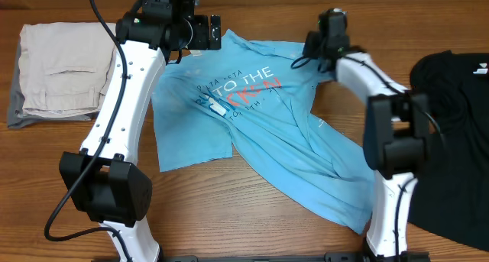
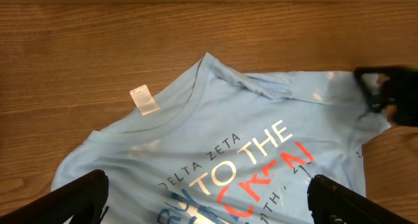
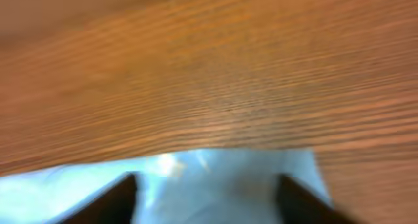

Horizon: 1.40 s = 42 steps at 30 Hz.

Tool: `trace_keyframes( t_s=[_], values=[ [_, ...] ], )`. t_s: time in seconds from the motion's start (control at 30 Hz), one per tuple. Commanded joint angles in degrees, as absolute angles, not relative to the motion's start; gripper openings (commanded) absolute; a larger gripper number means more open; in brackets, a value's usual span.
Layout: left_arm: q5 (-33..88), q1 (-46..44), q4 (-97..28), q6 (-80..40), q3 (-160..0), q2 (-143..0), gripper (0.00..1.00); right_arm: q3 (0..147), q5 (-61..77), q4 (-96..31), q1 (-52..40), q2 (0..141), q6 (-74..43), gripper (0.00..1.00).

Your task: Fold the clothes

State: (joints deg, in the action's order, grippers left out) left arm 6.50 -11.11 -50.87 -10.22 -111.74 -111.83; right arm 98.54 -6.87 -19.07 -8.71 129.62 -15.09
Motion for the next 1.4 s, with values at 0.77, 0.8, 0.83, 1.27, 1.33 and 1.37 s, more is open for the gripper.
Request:
trace_keyframes(
  t_s=[0.77,0.8,0.83,1.27,1.33,1.37],
  values=[
    [7.1,-10.9,-50.8,-10.7,-111.7,-112.2,1.0,102.2,16.7,-38.4,-13.5,127.3,-48.2,0.51],
    [7.1,-10.9,-50.8,-10.7,-111.7,-112.2,1.0,102.2,15.9,-38.0,-13.5,127.8,-50.1,0.51],
    [7.1,-10.9,-50.8,-10.7,-111.7,-112.2,1.0,102.2,15.1,-37.7,-13.5,128.3,-51.8,0.51],
    [7.1,-10.9,-50.8,-10.7,-111.7,-112.2,1.0,102.2,6.7,-27.9,-13.5,134.6,-63.2,0.51],
    [7.1,-10.9,-50.8,-10.7,-111.7,-112.2,1.0,102.2,5.8,-26.5,-13.4,134.8,-63.2,0.52],
    [7.1,-10.9,-50.8,-10.7,-111.7,-112.2,1.0,102.2,5.4,-25.9,-13.3,134.8,-63.2,0.52]
  ],
)
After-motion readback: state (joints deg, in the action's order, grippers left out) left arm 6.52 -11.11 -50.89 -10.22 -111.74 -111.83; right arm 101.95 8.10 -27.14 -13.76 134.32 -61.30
